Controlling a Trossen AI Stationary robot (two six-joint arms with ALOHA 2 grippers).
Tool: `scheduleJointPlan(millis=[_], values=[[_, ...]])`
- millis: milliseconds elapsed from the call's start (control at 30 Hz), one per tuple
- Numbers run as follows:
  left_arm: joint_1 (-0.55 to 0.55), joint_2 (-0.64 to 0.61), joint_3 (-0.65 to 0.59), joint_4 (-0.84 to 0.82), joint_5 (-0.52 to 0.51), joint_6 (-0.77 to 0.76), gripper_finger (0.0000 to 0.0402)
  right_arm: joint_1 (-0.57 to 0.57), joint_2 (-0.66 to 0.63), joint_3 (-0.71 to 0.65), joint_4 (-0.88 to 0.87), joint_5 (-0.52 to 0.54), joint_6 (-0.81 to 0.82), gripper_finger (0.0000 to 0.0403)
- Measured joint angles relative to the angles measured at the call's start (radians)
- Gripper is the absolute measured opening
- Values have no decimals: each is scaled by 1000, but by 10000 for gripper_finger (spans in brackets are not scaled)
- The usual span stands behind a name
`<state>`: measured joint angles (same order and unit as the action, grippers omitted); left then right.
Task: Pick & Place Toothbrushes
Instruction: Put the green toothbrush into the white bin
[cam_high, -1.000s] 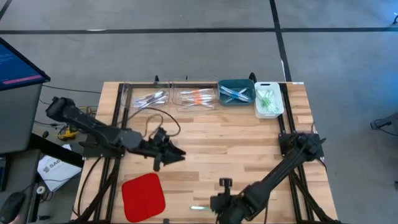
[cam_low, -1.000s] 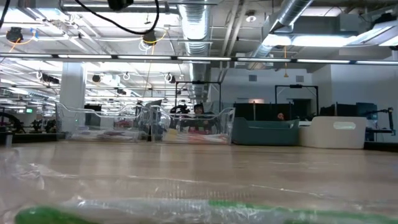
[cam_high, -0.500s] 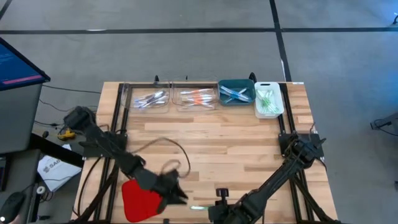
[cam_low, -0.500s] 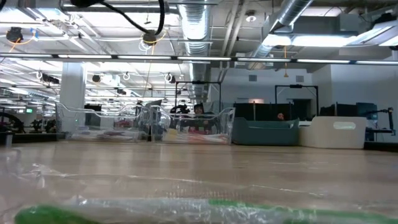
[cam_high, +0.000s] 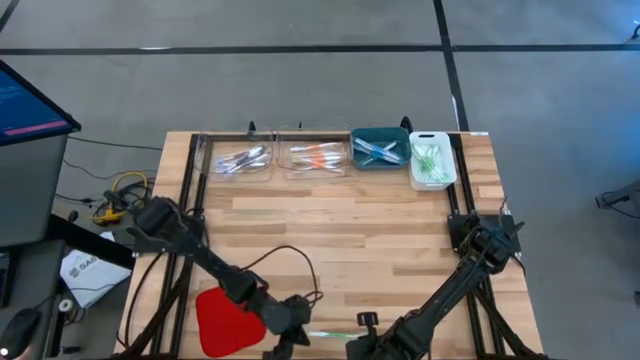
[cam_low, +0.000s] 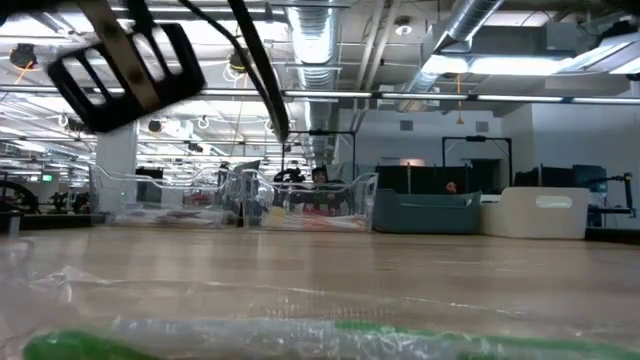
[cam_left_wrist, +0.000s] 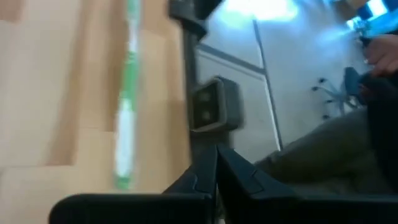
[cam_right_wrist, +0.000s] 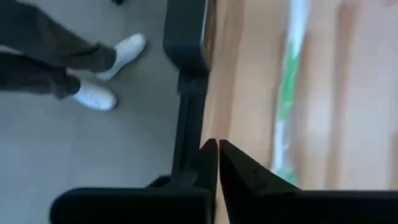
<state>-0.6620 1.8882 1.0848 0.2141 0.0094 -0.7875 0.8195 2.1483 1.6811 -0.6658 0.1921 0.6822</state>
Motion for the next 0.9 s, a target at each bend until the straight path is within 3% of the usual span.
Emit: scheduleJointPlan(millis=[433, 633, 900], values=[[-11, 69, 22, -17, 22, -5, 0, -3, 13, -35, 26, -13, -9, 1], [2, 77, 22, -27, 26, -7, 0, -16, 83, -35, 60, -112, -4, 1], [1, 78, 22, -64, 49, -8, 0, -21, 78, -38, 34, -107, -1, 0]])
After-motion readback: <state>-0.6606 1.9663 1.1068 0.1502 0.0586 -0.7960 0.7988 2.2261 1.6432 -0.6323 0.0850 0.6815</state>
